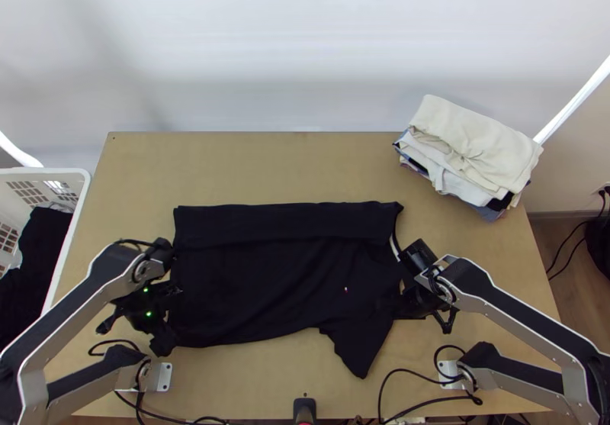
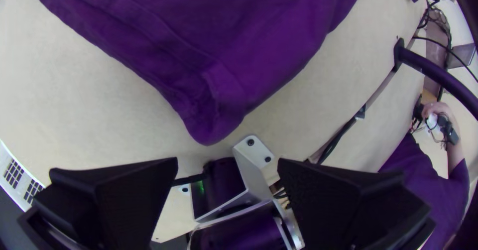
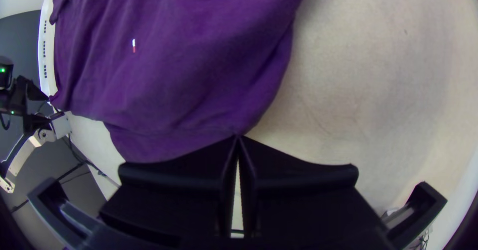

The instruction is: Fold the t-shirt

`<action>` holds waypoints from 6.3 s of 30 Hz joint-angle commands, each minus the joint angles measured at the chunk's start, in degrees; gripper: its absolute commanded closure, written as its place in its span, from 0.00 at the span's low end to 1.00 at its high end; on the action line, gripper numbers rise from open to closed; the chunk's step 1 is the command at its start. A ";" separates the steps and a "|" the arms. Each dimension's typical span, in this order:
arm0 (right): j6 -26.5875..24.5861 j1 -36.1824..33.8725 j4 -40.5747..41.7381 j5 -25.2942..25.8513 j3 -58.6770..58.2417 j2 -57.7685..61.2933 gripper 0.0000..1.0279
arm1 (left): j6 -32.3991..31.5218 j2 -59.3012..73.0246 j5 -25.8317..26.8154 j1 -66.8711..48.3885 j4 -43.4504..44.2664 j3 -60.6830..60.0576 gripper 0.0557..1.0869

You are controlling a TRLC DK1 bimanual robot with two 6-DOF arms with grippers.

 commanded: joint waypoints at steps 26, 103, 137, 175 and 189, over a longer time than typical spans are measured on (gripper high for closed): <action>-4.78 -4.07 0.07 1.15 -1.16 -4.29 0.97 | 3.02 9.93 -0.74 2.27 8.49 -1.10 0.96; -11.29 -18.48 16.86 6.95 42.52 35.18 0.97 | -14.91 42.80 18.86 29.87 19.21 48.21 0.96; 0.76 -17.51 16.51 0.80 42.61 12.68 0.04 | -4.10 34.10 28.26 36.11 27.29 22.63 0.04; 1.99 -16.55 17.83 0.89 42.96 14.26 0.04 | -6.65 20.65 33.54 41.12 15.43 30.72 0.96; 1.90 -17.34 17.92 0.89 43.05 15.66 0.04 | -33.72 23.55 35.12 6.84 23.95 39.42 0.96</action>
